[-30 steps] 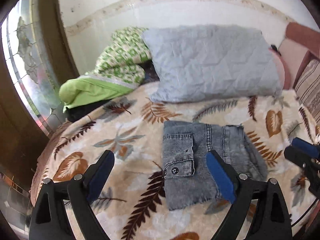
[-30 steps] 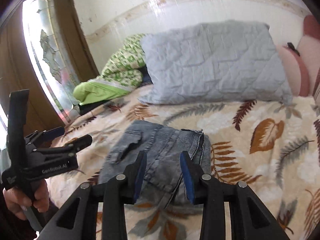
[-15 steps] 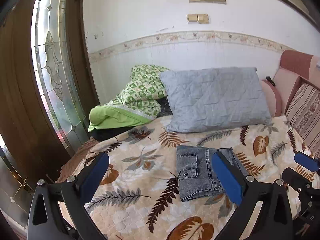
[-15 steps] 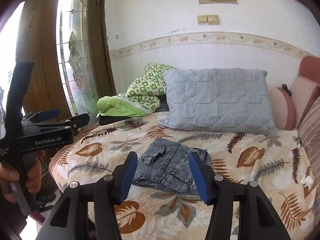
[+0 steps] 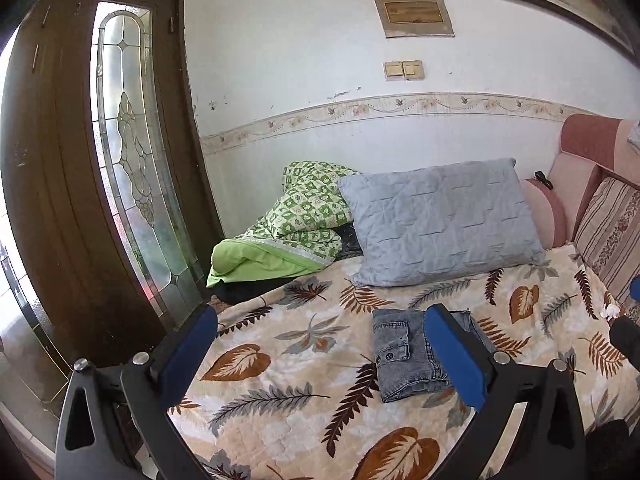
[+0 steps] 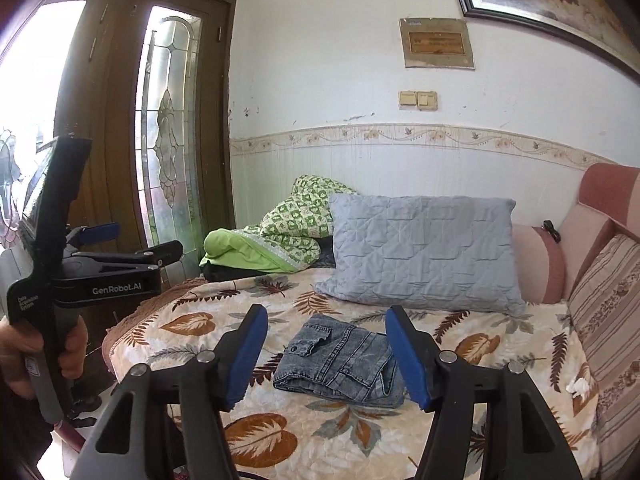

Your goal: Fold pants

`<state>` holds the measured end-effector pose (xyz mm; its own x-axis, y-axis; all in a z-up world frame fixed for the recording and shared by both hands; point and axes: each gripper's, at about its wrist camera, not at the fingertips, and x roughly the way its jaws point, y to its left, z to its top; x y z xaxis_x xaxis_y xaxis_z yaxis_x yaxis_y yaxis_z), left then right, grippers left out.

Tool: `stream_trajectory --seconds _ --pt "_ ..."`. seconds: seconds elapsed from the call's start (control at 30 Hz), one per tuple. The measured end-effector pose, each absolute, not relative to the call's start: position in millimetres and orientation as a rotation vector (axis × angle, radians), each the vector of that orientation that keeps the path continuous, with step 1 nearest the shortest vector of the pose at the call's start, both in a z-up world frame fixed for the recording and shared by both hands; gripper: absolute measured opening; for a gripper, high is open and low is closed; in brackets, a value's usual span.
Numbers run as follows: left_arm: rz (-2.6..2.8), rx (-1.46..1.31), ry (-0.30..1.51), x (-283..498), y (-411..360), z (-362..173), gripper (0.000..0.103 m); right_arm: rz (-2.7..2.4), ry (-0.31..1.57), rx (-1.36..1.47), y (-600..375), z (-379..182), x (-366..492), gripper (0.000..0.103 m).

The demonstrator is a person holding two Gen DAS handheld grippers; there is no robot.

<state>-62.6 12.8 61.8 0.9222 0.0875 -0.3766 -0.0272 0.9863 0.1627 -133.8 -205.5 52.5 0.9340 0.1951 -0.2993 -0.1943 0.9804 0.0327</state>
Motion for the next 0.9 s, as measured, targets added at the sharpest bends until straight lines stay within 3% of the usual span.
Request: stream_trajectory --seconds 0.9 --pt "0.079 0.145 0.355 -101 28 75 0.103 0.184 0.286 -0.009 -192 66 -169 0.07"
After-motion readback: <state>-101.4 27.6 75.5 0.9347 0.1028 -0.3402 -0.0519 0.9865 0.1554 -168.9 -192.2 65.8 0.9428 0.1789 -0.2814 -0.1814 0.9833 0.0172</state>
